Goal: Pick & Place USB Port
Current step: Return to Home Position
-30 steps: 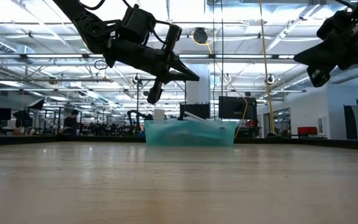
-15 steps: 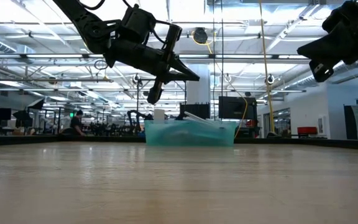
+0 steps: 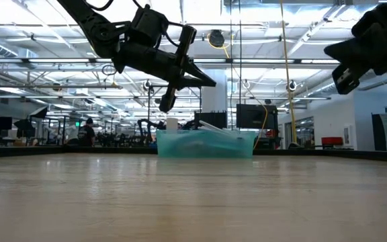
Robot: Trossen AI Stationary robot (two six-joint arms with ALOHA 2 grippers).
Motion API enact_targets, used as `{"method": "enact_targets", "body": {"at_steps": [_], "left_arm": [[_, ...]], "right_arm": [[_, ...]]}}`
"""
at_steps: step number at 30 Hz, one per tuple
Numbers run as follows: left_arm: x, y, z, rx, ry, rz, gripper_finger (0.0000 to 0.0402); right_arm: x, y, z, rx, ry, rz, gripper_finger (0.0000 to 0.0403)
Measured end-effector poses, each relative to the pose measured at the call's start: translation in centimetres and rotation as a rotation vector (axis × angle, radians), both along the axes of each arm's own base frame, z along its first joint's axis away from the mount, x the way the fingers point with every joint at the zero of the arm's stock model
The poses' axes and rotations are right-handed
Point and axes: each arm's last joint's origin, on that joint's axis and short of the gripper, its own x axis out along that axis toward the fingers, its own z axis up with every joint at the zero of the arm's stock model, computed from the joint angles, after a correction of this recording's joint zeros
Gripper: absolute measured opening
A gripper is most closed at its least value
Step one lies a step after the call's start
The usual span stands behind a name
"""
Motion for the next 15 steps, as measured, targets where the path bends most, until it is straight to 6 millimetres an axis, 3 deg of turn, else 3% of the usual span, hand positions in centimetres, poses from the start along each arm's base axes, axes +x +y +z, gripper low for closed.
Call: {"method": "enact_targets", "body": {"at_steps": [15], "left_arm": [[-0.03,-0.01,-0.07,0.04,0.004,-0.016,0.0001]], "right_arm": [[0.06,0.09,-0.26,0.009,0.028,0.007,0.0]]}}
